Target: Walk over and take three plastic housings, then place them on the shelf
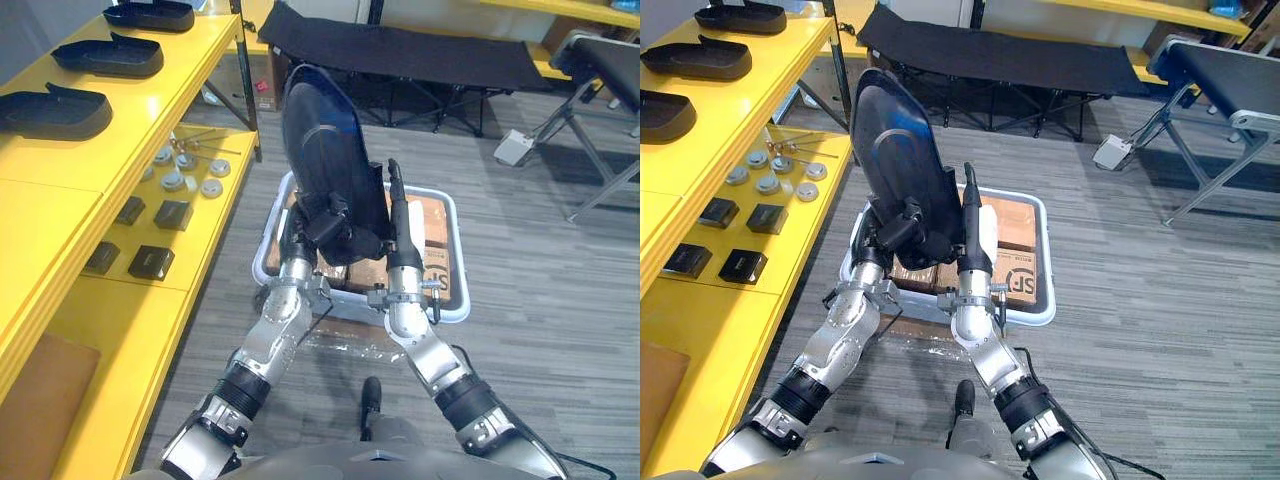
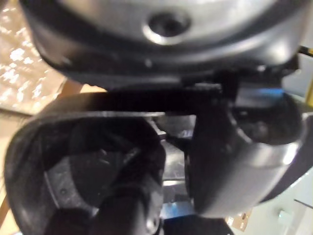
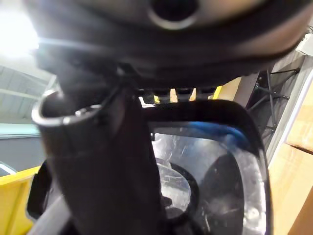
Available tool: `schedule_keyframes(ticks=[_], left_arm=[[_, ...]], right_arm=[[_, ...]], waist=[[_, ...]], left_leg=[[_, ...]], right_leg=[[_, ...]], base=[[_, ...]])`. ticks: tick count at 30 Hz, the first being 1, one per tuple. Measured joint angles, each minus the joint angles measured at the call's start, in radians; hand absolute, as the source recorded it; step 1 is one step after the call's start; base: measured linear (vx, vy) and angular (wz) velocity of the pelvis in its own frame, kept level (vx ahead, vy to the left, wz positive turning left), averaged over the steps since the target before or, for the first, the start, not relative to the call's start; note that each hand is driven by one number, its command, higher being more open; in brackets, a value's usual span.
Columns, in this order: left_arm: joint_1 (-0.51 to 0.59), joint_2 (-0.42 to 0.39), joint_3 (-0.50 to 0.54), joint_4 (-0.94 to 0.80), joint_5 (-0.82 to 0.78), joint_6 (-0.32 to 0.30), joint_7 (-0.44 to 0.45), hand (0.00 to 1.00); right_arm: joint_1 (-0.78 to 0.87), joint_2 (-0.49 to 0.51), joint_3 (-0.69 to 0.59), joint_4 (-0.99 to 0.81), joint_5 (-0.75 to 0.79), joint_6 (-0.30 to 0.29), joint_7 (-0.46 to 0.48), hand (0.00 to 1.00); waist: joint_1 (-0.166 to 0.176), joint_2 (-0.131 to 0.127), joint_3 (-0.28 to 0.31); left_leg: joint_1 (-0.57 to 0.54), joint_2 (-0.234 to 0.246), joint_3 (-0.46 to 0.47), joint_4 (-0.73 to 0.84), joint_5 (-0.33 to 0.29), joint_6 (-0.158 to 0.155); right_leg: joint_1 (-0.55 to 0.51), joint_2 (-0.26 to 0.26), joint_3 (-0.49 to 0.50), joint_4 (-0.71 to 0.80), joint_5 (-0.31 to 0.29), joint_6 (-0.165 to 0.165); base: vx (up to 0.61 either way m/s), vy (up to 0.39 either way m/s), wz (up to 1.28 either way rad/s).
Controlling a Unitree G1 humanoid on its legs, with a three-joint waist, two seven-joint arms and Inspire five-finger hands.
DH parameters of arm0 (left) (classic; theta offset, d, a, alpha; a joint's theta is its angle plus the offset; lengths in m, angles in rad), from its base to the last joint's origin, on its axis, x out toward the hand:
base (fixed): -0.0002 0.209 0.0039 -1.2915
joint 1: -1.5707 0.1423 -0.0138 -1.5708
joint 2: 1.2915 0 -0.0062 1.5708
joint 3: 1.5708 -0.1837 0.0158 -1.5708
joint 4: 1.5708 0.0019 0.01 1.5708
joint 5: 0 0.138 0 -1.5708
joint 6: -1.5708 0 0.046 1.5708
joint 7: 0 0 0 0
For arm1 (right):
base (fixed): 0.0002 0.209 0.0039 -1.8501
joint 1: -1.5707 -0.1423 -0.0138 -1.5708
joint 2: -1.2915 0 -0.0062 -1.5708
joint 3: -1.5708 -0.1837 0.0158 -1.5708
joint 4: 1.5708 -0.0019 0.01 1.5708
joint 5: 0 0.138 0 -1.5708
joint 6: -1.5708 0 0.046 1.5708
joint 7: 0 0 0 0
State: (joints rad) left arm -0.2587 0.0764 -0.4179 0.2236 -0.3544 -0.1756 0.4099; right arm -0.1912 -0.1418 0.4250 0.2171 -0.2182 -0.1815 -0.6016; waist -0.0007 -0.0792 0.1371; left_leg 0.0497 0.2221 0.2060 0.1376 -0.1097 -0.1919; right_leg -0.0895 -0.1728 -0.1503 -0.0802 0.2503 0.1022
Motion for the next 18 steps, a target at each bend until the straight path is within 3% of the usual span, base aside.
schedule_keyframes(ticks=[5,8,13,18], left_arm=[[0.072,-0.002,0.074,-0.005,0.267,0.004,0.163,0.0],[0.119,-0.004,0.158,-0.024,0.406,0.006,0.269,0.0],[0.163,-0.028,0.285,-0.119,0.497,0.005,0.407,0.0],[0.192,-0.026,0.343,-0.145,0.518,-0.035,0.433,0.0]], right_arm=[[0.059,-0.012,-0.017,-0.072,0.041,0.014,0.015,1.0],[0.119,-0.026,-0.05,-0.141,0.14,-0.003,0.087,1.0],[0.231,-0.066,-0.053,-0.266,0.457,-0.084,0.404,1.0],[0.308,-0.065,-0.071,-0.338,0.56,-0.091,0.562,1.0]], waist=[[-0.007,0.005,-0.003],[-0.005,0.009,-0.005],[-0.004,0.028,-0.017],[-0.003,0.034,-0.043]], left_leg=[[0.011,0.0,0.014,-0.009,-0.002,-0.003],[0.01,0.001,0.021,-0.014,0.0,-0.003],[0.014,0.006,0.029,-0.014,-0.001,-0.014],[0.028,0.006,0.044,-0.015,-0.01,-0.011]], right_leg=[[-0.004,0.003,0.012,-0.005,-0.014,-0.002],[-0.013,0.006,0.015,0.0,-0.014,-0.003],[-0.014,0.012,0.019,0.001,-0.006,-0.001],[-0.007,0.013,0.024,0.001,-0.006,-0.001]], base=[[-0.02,-0.001,-0.08],[0.02,0.002,-0.05],[0.05,0.017,-0.03],[0.0,0.009,-0.07]])
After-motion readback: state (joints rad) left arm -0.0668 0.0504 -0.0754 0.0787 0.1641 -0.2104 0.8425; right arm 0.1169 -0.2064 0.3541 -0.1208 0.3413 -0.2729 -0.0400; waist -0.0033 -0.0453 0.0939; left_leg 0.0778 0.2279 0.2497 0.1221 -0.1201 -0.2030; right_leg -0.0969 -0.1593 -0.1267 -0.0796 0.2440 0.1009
